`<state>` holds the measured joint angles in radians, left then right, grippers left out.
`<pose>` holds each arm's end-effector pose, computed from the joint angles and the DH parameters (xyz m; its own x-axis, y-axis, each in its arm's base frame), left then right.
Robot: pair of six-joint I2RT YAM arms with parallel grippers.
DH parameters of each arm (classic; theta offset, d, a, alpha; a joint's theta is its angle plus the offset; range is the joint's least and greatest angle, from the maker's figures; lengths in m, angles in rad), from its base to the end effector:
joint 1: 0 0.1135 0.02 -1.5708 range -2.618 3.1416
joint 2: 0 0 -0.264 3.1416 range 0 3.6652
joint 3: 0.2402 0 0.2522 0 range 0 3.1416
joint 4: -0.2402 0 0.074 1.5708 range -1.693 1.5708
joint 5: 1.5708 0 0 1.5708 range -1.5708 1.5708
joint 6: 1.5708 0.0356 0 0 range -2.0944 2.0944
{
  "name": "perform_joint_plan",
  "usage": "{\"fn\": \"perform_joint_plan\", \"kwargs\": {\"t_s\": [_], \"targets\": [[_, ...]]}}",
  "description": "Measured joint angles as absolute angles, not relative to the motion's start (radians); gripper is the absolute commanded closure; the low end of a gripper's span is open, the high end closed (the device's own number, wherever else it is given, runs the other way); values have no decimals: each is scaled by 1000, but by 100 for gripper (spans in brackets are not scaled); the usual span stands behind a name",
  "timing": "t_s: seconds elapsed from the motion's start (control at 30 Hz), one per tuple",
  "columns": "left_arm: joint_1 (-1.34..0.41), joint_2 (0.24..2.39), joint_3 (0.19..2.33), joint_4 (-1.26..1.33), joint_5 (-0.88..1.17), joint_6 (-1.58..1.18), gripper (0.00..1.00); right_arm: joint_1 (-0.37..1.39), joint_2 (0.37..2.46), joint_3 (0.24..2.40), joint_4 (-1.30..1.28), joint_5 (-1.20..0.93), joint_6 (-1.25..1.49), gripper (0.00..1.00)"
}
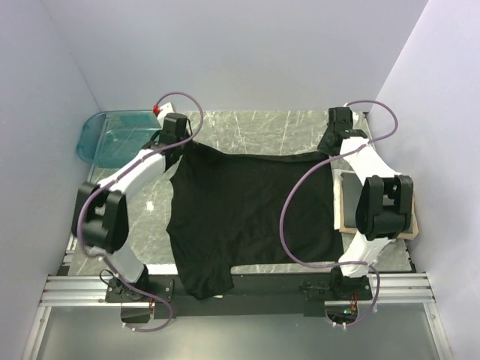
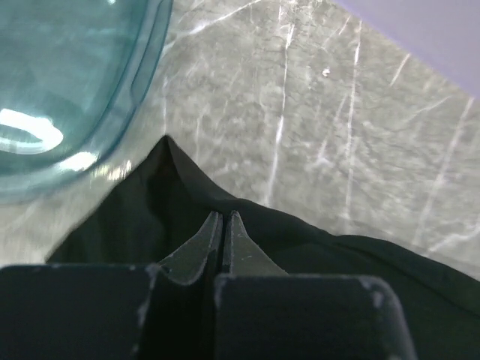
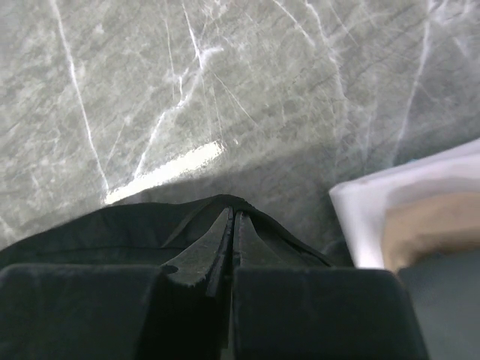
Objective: Fold and stack the t-shirts
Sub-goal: Fold the tshirt
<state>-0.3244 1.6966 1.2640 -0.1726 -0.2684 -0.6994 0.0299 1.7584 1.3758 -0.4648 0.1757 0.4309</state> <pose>0.3724 -0.1153 0.2656 -0.4774 -0.4943 -0.7264 -0.2701 0.8693 -0.4140 0.3911 0.0055 0.2553 -0.6447 0.3922 -0.6562 0.3913 0.9067 0.1574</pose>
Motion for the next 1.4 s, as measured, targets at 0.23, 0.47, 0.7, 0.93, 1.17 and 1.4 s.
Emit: {"fn": "perform_joint_plan", "kwargs": {"t_s": [0.23, 0.47, 0.7, 0.93, 1.17, 1.4], "targets": [[-461, 1503, 1160, -339, -453, -889, 100, 25, 1675, 1347, -484, 168, 425, 100], [-560, 1383, 1073, -549, -576, -1087, 100, 25, 1643, 1314, -522, 154, 412, 100], [-637, 1226, 969, -664, -601, -1208, 100, 25, 1607, 1287, -562, 155, 397, 100], [-675, 1172, 878, -717, -576, -1280, 99, 25, 1527, 1234, -590, 157, 391, 100], [-694, 1172, 817, -743, -535, -1307, 99, 25, 1470, 1117, -617, 175, 395, 100], [-733, 1155, 743, -772, -474, -1321, 84, 25, 1408, 1025, -657, 196, 408, 77]]}}
